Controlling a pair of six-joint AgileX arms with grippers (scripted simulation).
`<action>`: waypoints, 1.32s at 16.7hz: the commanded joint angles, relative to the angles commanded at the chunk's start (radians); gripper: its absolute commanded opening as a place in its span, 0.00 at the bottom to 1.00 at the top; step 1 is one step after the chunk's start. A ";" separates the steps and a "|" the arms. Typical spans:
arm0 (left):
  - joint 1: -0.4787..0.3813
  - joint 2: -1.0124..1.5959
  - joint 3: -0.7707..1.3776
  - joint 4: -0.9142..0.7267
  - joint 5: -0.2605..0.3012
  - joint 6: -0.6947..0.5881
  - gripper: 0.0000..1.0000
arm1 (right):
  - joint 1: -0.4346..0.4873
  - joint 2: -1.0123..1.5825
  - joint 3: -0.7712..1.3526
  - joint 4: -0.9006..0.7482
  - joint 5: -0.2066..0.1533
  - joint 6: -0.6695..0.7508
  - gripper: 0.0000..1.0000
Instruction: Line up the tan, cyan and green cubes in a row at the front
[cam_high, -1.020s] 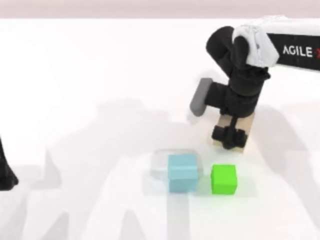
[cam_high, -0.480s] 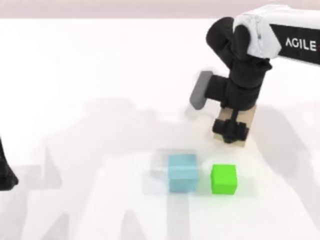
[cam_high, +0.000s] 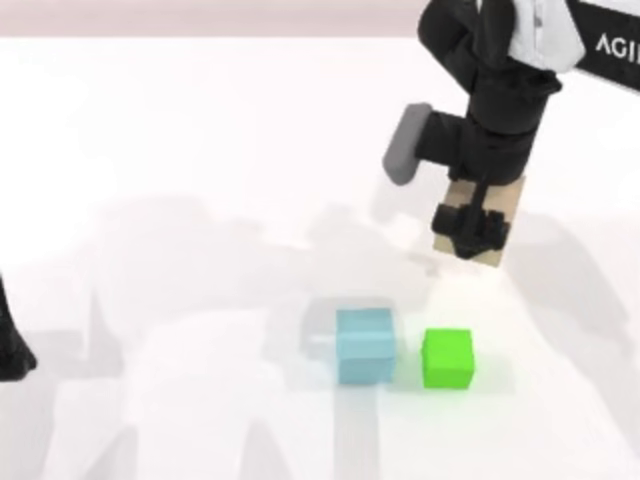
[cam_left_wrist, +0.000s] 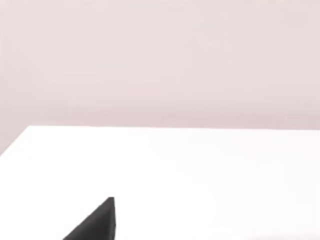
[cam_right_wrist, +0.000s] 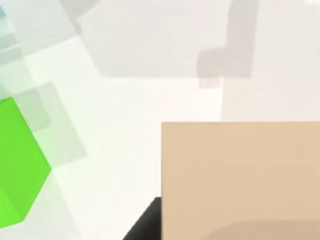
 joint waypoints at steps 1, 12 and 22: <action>0.000 0.000 0.000 0.000 0.000 0.000 1.00 | -0.005 0.004 -0.002 0.002 0.000 0.002 0.00; 0.000 0.000 0.000 0.000 0.000 0.000 1.00 | 0.357 0.265 0.517 -0.249 0.003 0.095 0.00; 0.000 0.000 0.000 0.000 0.000 0.000 1.00 | 0.500 0.346 0.686 -0.333 0.004 0.140 0.00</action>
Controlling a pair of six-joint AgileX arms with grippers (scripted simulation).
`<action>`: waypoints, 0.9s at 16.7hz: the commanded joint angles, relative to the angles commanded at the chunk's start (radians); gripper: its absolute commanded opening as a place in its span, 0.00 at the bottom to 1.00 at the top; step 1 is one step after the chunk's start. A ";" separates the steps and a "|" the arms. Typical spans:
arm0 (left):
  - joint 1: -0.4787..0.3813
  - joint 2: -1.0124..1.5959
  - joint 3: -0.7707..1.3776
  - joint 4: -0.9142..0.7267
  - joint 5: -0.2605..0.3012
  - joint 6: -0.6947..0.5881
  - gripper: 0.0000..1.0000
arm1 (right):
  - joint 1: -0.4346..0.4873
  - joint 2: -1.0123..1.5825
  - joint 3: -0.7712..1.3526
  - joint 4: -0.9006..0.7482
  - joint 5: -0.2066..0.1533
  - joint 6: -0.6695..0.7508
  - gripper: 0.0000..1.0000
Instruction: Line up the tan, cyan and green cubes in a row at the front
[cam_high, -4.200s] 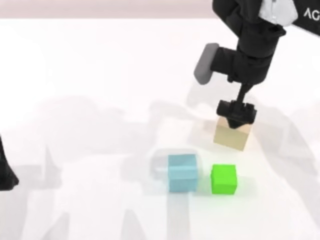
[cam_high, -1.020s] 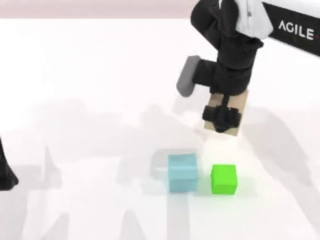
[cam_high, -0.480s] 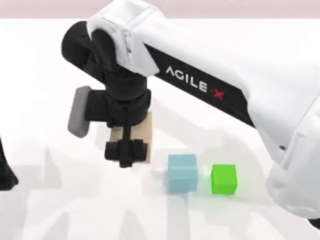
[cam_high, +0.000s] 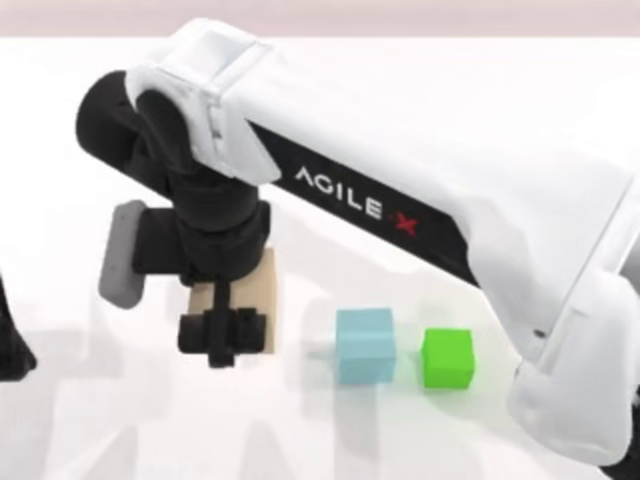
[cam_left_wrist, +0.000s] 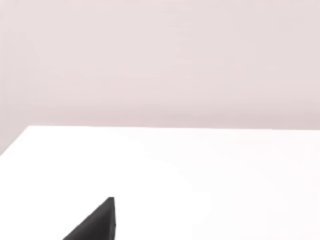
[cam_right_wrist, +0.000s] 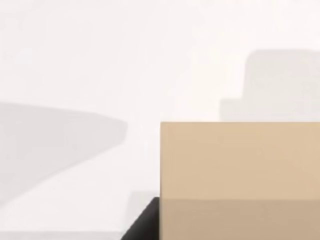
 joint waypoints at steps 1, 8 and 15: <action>0.000 0.000 0.000 0.000 0.000 0.000 1.00 | 0.001 -0.003 -0.013 0.013 0.000 -0.001 0.00; 0.000 0.000 0.000 0.000 0.000 0.000 1.00 | 0.002 -0.027 -0.284 0.248 0.000 0.001 0.00; 0.000 0.000 0.000 0.000 0.000 0.000 1.00 | 0.004 -0.032 -0.341 0.304 0.001 0.000 0.08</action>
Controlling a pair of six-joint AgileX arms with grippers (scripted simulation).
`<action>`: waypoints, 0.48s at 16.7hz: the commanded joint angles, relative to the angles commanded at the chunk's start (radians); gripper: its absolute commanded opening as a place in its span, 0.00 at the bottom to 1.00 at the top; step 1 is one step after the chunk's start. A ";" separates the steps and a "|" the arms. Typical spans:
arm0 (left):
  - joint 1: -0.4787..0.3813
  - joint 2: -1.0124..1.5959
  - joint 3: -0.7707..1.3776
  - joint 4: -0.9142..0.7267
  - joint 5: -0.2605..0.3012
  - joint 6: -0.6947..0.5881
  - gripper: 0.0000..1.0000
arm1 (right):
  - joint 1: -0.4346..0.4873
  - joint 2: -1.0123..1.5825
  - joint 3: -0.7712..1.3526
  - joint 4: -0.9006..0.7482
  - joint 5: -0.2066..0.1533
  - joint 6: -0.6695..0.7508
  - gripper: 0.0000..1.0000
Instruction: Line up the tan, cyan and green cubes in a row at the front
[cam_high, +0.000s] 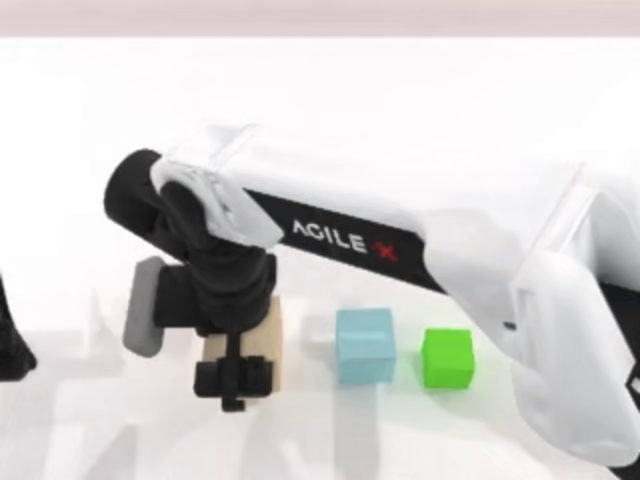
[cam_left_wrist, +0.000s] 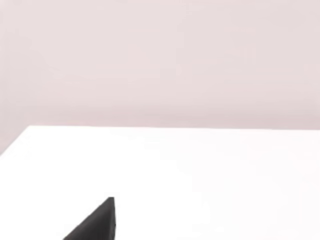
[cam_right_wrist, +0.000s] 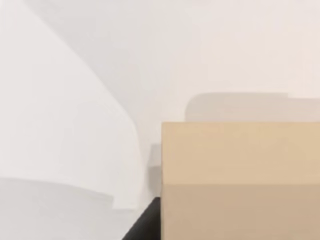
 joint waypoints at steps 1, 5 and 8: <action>0.000 0.000 0.000 0.000 0.000 0.000 1.00 | 0.000 0.000 0.000 0.000 0.000 0.000 0.15; 0.000 0.000 0.000 0.000 0.000 0.000 1.00 | 0.000 0.000 0.000 0.000 0.000 0.000 0.45; 0.000 0.000 0.000 0.000 0.000 0.000 1.00 | 0.000 0.000 0.000 0.000 0.000 0.000 0.68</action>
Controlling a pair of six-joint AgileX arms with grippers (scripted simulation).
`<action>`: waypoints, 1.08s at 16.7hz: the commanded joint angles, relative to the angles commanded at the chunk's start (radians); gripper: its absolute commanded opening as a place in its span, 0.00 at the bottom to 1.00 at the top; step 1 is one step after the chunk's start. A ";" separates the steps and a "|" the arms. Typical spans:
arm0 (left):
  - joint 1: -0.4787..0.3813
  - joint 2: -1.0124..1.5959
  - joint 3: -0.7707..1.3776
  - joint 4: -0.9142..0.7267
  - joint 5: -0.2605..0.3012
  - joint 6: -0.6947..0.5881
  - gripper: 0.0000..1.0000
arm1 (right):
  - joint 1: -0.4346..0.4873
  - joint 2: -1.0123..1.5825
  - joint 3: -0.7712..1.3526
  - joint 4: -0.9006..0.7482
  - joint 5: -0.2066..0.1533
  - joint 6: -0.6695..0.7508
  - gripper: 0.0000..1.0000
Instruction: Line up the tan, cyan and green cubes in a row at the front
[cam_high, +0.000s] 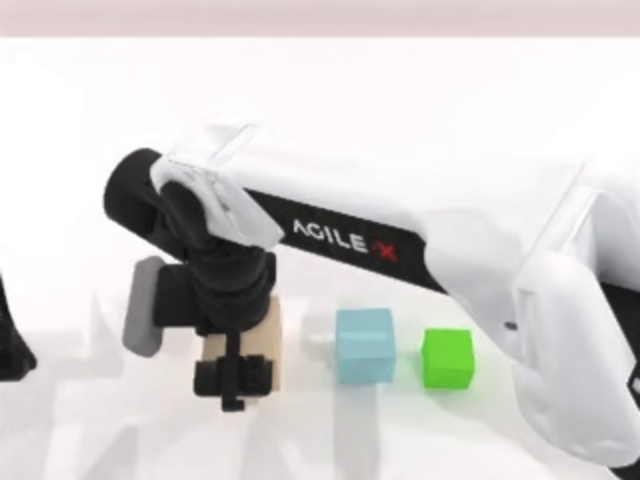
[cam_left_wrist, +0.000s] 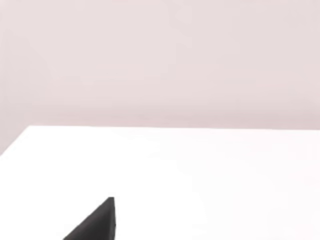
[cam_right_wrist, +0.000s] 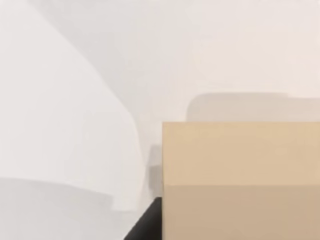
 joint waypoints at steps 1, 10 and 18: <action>0.000 0.000 0.000 0.000 0.000 0.000 1.00 | 0.000 0.000 0.000 0.000 0.000 0.000 0.75; 0.000 0.000 0.000 0.000 0.000 0.000 1.00 | 0.000 0.000 0.000 0.000 0.000 0.000 1.00; 0.000 0.000 0.000 0.000 0.000 0.000 1.00 | 0.003 0.015 0.120 -0.112 0.001 -0.002 1.00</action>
